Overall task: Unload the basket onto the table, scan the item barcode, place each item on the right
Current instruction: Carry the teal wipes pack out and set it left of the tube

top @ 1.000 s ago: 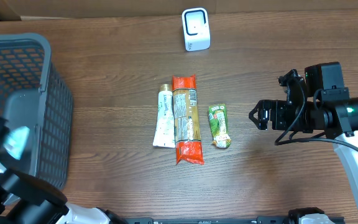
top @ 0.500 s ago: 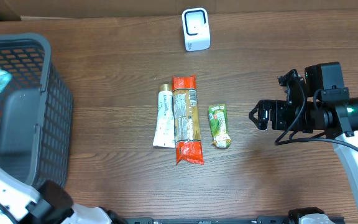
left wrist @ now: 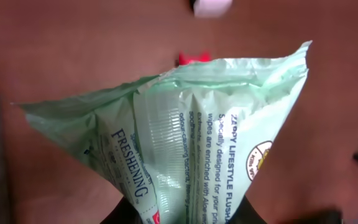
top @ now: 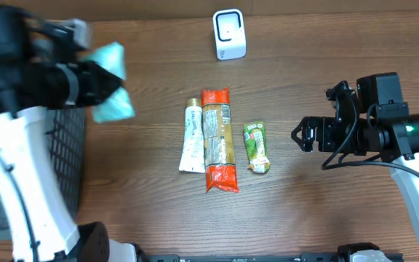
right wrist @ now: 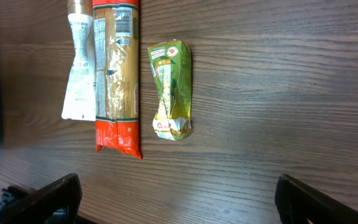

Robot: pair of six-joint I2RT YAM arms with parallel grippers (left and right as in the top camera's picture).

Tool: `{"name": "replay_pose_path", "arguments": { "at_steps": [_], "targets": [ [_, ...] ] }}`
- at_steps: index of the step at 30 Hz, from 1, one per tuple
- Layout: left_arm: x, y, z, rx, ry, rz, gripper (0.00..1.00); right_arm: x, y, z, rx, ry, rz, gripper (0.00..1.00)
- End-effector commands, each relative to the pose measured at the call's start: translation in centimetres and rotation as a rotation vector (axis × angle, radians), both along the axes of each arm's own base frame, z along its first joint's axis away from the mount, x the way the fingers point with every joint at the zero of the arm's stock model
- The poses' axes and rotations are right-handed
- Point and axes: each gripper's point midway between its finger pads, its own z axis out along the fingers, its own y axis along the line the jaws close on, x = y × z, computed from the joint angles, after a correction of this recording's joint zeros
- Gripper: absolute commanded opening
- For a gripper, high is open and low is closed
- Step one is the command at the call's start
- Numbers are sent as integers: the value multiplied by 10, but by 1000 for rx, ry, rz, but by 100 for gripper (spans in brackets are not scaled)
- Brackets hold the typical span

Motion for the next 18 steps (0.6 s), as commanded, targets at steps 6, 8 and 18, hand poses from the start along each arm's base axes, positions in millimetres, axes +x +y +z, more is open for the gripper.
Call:
{"name": "replay_pose_path", "arguments": {
  "at_steps": [6, 8, 18],
  "targets": [
    [-1, -19, -128, 273, 331, 111, 8, 4, 2, 4, 4, -27, 7, 100],
    [-1, -18, -156, 304, 367, 147, 10, 4, 2, 4, 3, -25, 7, 100],
    [-4, -19, -289, 281, 381, 218, 17, 3, 2, 4, 3, -22, 7, 100]
  ]
}}
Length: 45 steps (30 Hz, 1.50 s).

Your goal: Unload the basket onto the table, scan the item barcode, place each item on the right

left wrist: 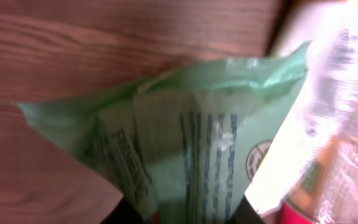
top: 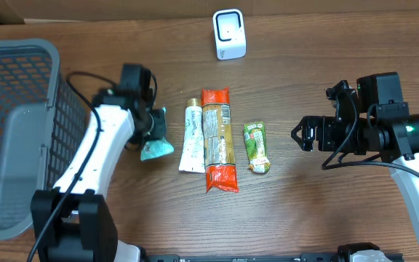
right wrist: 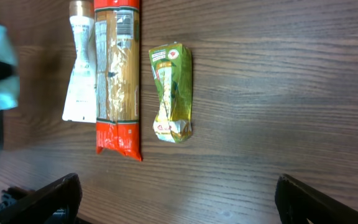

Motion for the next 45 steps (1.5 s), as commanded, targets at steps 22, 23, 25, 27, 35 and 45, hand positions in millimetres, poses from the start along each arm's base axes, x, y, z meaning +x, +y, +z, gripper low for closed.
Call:
{"name": "replay_pose_path", "arguments": {
  "at_steps": [22, 23, 25, 27, 35, 45],
  "targets": [
    [30, -4, 127, -30, -328, -24, 91, 3, 2, 4, 3, -20, 6, 100],
    [29, -5, 149, -37, -371, -25, 92, 3, 2, 4, 3, -22, 6, 100],
    [22, -8, 190, -65, -446, -33, 93, 4, 3, 5, 7, -26, 8, 100],
    [12, -13, 219, -106, -503, -50, 93, 4, 5, 6, 19, -30, 13, 100],
    [-25, -17, 253, -151, -574, -72, 100, 14, 8, 1, 28, -29, 17, 98],
    [-28, -16, 236, -141, -495, -66, 100, 24, 25, -48, -69, 113, 37, 82]
  ]
}}
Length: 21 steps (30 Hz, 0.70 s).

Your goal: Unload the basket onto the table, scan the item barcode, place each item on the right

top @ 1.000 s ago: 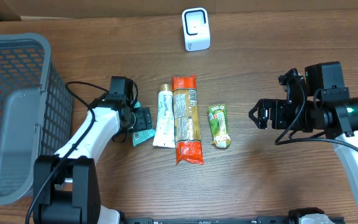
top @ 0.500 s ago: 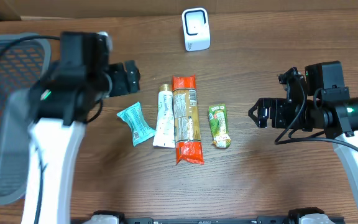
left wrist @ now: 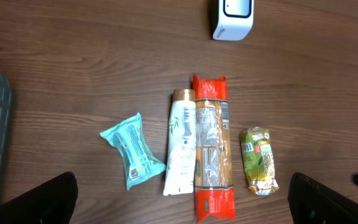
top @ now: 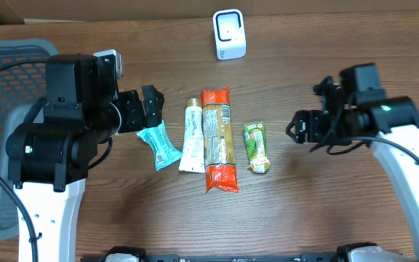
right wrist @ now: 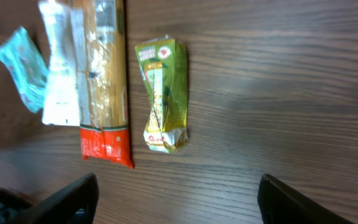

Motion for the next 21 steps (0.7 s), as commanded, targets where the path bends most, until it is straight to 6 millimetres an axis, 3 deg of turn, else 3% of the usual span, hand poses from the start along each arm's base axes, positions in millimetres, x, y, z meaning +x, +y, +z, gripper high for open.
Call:
{"name": "replay_pose_path", "arguments": {
  "at_steps": [1, 9, 21],
  "targets": [
    [3, -3, -6, 6, 20, -24, 100, 1, 21, -15, -55, 23, 47, 82],
    [10, -4, -16, 9, 54, -24, 100, 3, 41, -46, -250, 25, 64, 80],
    [19, -5, -30, 13, 100, -24, 100, 9, 51, -73, -275, 63, 92, 72]
  ]
}}
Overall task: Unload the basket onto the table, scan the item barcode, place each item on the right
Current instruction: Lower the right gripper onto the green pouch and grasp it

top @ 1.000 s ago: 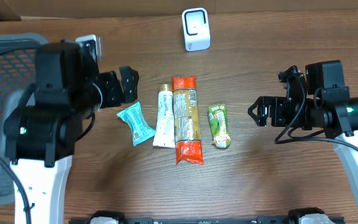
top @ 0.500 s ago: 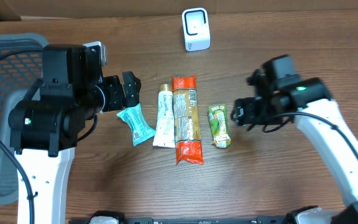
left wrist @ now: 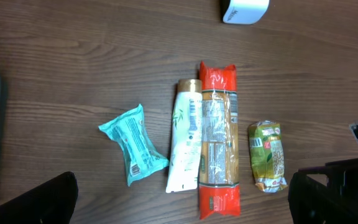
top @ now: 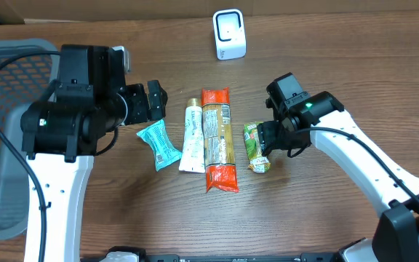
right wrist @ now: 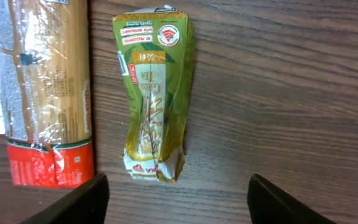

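Note:
Four items lie in a row mid-table: a teal wipes pack (top: 157,145) (left wrist: 132,144), a white tube (top: 192,135), an orange-red pasta pack (top: 219,138) and a green pouch (top: 256,146) (right wrist: 156,93). The white scanner (top: 229,34) stands at the far edge. My right gripper (top: 268,142) (right wrist: 176,205) hangs open just over the green pouch's right side, its fingers on either side of the pouch's lower end. My left gripper (top: 153,103) (left wrist: 182,208) is open and holds nothing, above and left of the wipes pack.
A grey mesh basket (top: 6,131) takes up the table's left edge, under my left arm. Bare wood lies to the right of the green pouch and along the near edge.
My right gripper has moved left, from well right of the green pouch to right over it. The left gripper stays open in about the same place. The four items have not moved.
My left gripper held the teal wipes pack up by the basket. Then it had the pack down on the table left of the tube. Later the pack lay free with that gripper open above it. Now the right gripper is at the green pouch.

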Robot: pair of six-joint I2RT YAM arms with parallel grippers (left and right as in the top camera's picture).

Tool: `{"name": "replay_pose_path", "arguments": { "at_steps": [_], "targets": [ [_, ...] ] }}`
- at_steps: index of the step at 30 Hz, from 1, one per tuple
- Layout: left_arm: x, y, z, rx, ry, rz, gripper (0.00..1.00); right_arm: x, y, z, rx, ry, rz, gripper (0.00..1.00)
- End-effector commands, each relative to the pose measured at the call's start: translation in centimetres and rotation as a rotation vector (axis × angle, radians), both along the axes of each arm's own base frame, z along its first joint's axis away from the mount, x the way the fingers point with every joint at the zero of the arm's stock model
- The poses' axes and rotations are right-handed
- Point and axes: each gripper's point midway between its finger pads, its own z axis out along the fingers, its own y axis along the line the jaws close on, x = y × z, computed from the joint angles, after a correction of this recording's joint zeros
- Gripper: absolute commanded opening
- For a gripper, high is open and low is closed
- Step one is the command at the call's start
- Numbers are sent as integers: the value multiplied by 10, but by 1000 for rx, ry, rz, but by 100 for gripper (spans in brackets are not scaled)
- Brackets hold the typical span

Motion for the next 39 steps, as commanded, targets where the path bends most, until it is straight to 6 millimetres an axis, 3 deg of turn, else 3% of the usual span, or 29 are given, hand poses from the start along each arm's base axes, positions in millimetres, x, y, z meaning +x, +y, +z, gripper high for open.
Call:
{"name": "replay_pose_path", "arguments": {
  "at_steps": [1, 8, 16, 22, 34, 36, 39],
  "targets": [
    [2, -3, -4, 3, 10, -24, 100, 5, 0, -4, -15, -5, -4, 71],
    [2, -3, -5, 3, 15, -24, 100, 8, 2, -22, -31, 29, 0, 64],
    [2, -3, -5, 3, 15, -24, 100, 1, 16, -40, 10, 96, 49, 67],
    [2, -3, -5, 3, 15, -24, 100, -5, 25, -43, 58, 134, 57, 69],
    [2, -3, -5, 3, 15, -24, 99, -26, 21, -77, 78, 177, 59, 68],
    [2, -3, -5, 3, 15, -24, 100, -30, 19, -85, 77, 178, 58, 67],
    [2, -3, -5, 3, 15, -24, 100, -31, 18, -92, 78, 169, 59, 58]
  ]
}}
